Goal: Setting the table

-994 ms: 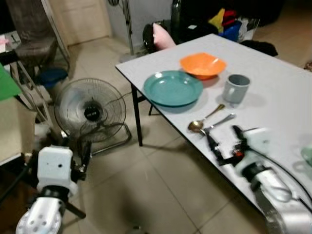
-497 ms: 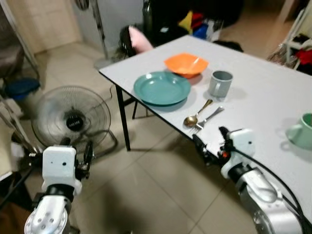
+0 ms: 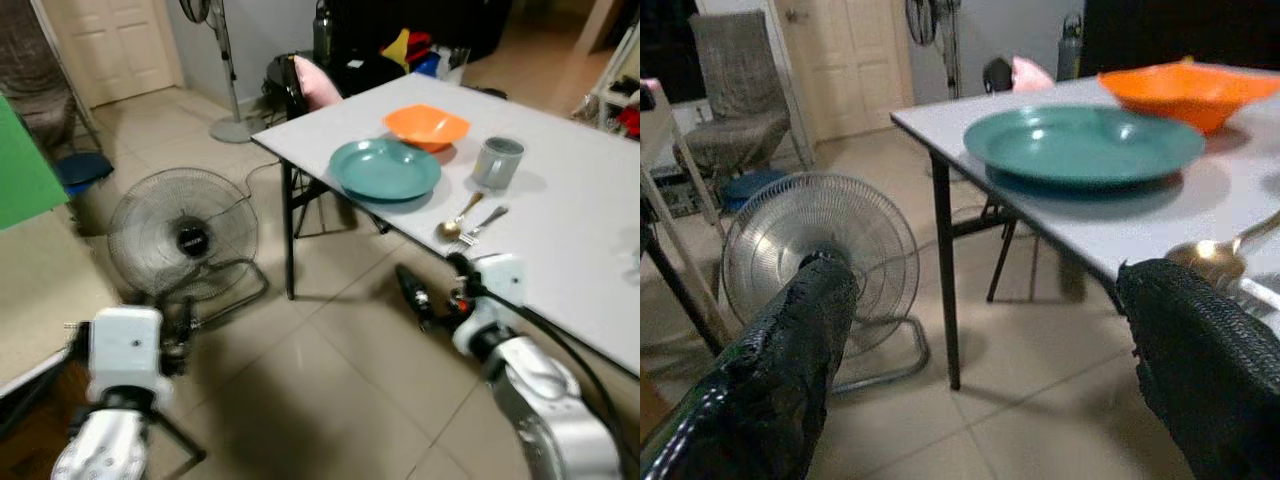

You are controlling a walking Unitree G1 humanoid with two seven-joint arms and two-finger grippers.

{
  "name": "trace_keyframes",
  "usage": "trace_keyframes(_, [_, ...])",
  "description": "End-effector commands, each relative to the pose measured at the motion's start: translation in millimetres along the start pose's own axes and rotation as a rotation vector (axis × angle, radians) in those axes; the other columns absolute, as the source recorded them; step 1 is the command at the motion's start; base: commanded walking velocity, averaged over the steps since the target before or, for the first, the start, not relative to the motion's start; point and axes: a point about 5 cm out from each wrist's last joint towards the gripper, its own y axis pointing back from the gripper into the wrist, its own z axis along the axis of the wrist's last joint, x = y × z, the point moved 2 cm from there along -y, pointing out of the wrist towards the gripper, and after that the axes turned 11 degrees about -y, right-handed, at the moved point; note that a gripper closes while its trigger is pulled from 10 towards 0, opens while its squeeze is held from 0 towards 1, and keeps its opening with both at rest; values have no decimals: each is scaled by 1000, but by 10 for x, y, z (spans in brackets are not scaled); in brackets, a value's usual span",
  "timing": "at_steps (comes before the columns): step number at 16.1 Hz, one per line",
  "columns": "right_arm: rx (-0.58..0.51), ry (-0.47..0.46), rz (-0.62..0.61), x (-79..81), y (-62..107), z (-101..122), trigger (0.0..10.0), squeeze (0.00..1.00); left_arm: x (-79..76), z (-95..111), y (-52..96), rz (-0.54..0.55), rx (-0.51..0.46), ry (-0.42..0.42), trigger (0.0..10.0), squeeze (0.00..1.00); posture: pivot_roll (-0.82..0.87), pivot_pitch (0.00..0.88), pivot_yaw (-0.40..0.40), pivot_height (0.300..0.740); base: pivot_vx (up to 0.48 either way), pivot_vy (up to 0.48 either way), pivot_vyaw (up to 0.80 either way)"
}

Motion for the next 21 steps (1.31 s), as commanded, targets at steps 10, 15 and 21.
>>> trace_keyframes(10, [27,-42,86,127,-71,6,10000,0,144,47,47,55,-7,-23,10000,0,-9,0,29,740,0,321,0])
trace_keyframes(15, [28,-47,130,170,-81,22,10000,0,153,123,68,62,-29,-33,10000,0,2,0,21,740,0,319,0])
trace_keyframes(21, [3,-80,142,191,-87,66,10000,0,242,326,24,82,-98,-59,10000,0,7,0,18,740,0,319,0])
